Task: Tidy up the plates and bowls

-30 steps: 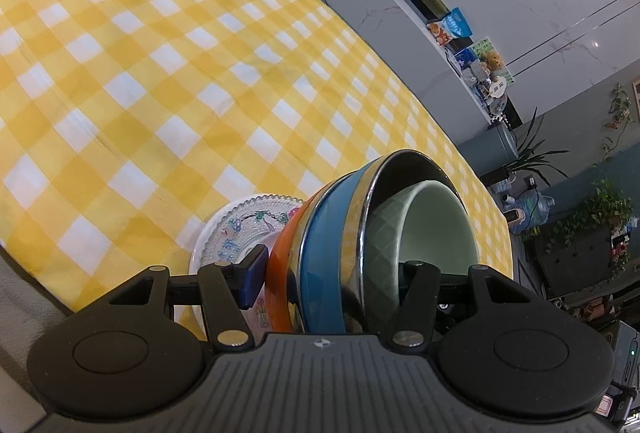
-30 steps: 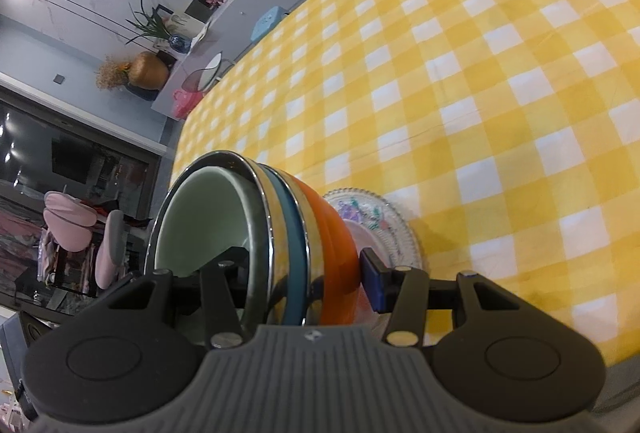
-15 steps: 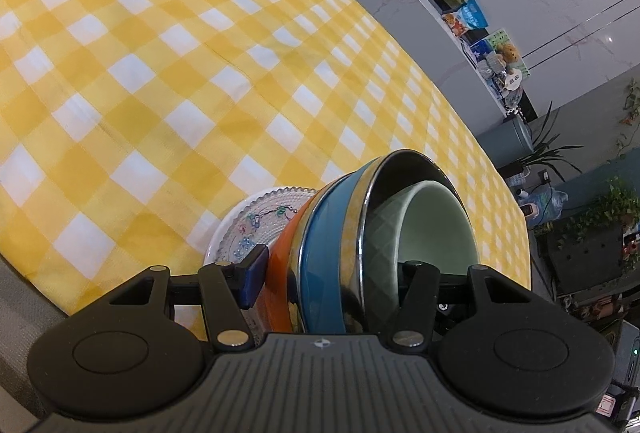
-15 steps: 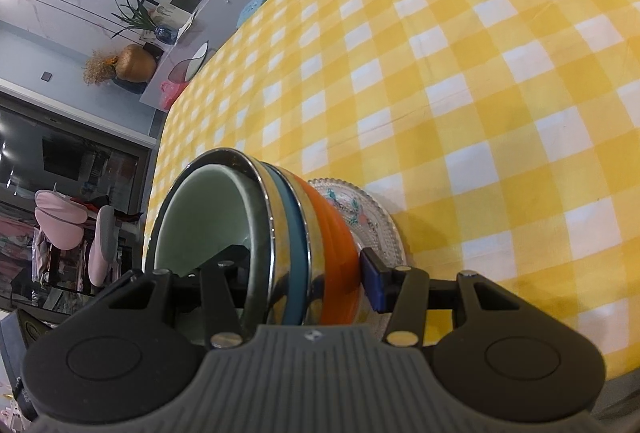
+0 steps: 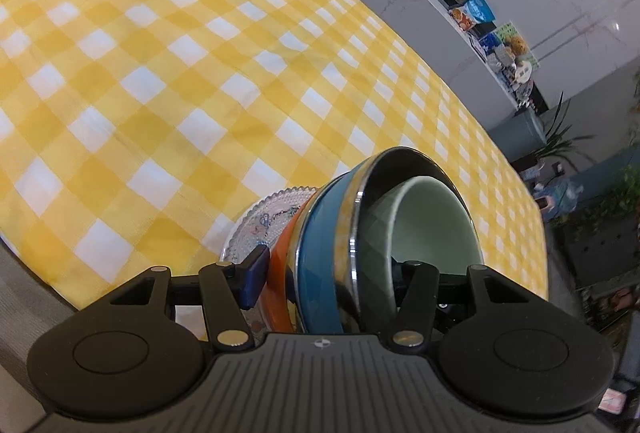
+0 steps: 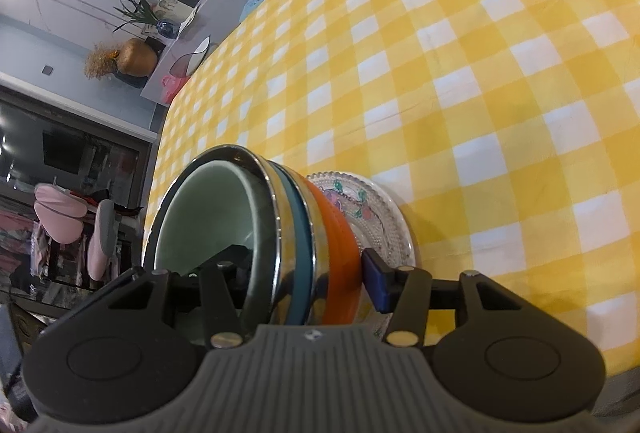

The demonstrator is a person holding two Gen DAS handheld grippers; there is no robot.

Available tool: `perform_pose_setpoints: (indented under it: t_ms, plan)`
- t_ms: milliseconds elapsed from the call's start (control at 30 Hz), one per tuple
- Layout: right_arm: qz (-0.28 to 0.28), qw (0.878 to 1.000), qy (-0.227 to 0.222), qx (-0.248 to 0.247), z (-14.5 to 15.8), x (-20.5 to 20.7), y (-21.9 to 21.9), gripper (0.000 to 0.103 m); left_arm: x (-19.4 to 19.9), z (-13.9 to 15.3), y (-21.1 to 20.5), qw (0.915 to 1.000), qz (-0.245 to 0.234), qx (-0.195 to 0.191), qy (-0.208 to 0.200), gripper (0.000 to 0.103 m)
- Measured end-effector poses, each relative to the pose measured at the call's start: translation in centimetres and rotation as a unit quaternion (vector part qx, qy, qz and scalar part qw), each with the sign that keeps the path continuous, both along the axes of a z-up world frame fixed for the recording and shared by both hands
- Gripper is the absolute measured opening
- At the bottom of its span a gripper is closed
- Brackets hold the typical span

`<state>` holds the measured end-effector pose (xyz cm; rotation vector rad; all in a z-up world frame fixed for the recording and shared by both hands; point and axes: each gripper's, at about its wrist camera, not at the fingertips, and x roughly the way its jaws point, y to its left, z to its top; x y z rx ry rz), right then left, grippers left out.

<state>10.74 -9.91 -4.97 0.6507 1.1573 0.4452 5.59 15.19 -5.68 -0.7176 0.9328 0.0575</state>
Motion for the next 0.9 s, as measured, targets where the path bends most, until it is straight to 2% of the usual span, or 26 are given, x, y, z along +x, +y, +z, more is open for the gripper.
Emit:
perform_pose_setpoints:
  t_ms: [100,167,233,300,433,533,600,700,733,833,900]
  plan:
    - [0.003,1.0,-0.025,-0.015,1.0,0.0,0.0,0.057,0.1,0.2,-0.2,0.9999,-0.002,0.012,0.0,0.062]
    - [0.001,0.999,-0.033,-0.022,1.5,-0.1,0.0,0.066,0.0,0.4,-0.2,0.9999,0.003,0.012,-0.003,0.068]
    - [0.001,0.999,-0.043,-0.03,2.0,-0.2,-0.1,0.068,-0.3,0.9,-0.1,0.9998,0.007,0.017,-0.012,0.078]
    - [-0.002,0.998,-0.052,-0.036,2.6,-0.4,-0.2,0.069,-0.6,1.7,-0.1,0.9992,0.014,0.029,-0.022,0.083]
    - [-0.008,0.995,-0.092,-0.048,4.8,-1.4,-0.5,0.072,-1.5,4.2,-0.3,0.9965,0.017,0.061,-0.054,0.084]
    - [-0.011,0.987,-0.143,-0.073,7.2,-2.8,-0.8,0.074,-3.0,6.7,-1.2,0.9901,0.001,0.107,-0.091,0.081]
    - [-0.012,0.98,-0.176,-0.088,8.6,-3.9,-1.1,0.077,-4.2,8.5,-2.1,0.9817,-0.006,0.148,-0.12,0.081]
    - [-0.018,0.969,-0.221,-0.11,10.6,-6.0,-2.0,0.08,-6.4,11.0,-3.6,0.9641,-0.021,0.209,-0.162,0.081]
    - [-0.02,0.964,-0.237,-0.118,11.2,-6.8,-2.3,0.081,-7.1,11.8,-4.3,0.9573,-0.028,0.228,-0.176,0.081]
    - [-0.024,0.947,-0.284,-0.145,12.8,-9.4,-3.1,0.084,-9.6,13.6,-6.4,0.93,-0.044,0.294,-0.216,0.081]
    - [-0.022,0.936,-0.31,-0.165,13.7,-11.1,-3.5,0.085,-11.0,14.4,-7.5,0.916,-0.052,0.323,-0.232,0.081]
